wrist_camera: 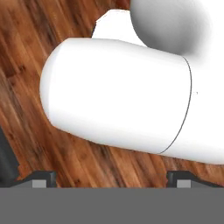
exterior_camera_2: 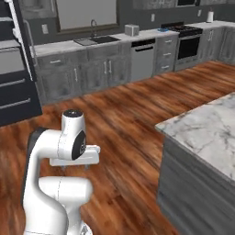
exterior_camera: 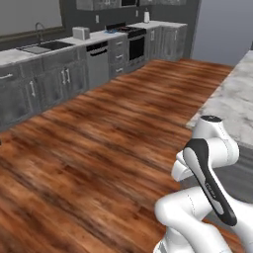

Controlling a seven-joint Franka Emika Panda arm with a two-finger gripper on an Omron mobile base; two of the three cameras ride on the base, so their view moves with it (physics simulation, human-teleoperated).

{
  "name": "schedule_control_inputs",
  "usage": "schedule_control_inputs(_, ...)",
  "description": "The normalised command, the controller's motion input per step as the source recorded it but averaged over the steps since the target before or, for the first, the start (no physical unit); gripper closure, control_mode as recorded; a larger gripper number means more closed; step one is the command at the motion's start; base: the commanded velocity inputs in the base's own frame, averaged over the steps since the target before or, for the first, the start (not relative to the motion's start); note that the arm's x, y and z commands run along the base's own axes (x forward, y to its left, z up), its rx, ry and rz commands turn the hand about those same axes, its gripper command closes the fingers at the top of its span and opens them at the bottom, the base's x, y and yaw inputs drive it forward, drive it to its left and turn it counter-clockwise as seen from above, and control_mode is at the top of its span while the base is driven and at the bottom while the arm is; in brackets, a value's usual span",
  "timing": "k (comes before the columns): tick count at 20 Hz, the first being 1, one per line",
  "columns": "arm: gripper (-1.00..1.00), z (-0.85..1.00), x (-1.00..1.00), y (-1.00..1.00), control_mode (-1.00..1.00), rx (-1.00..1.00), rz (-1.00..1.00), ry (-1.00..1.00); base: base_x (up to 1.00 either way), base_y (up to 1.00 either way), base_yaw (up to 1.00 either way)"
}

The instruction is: Place the cold items (peach and mango) from the fridge in one tupperware on the dining counter. Place the warm items (hot dog and kebab skewer) in the stove area in another tupperware.

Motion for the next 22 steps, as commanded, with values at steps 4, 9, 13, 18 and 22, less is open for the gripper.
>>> schedule_control_inputs(4, -1.0, 0.0, 0.0, 0.0, 1.0, 0.0, 0.0, 0.0, 0.91, 1.0, -0.31)
schedule_control_inputs(9, -1.0, 0.0, 0.0, 0.0, 1.0, 0.0, 0.0, 0.0, 0.92, 1.0, -0.32)
schedule_control_inputs(13, -1.0, 0.0, 0.0, 0.0, 1.0, 0.0, 0.0, 0.0, 0.97, 1.0, -0.3)
schedule_control_inputs(18, -1.0, 0.0, 0.0, 0.0, 1.0, 0.0, 0.0, 0.0, 1.0, 1.0, -0.3)
schedule_control_inputs(22, -1.0, 0.0, 0.0, 0.0, 1.0, 0.0, 0.0, 0.0, 1.0, 0.93, -0.37)
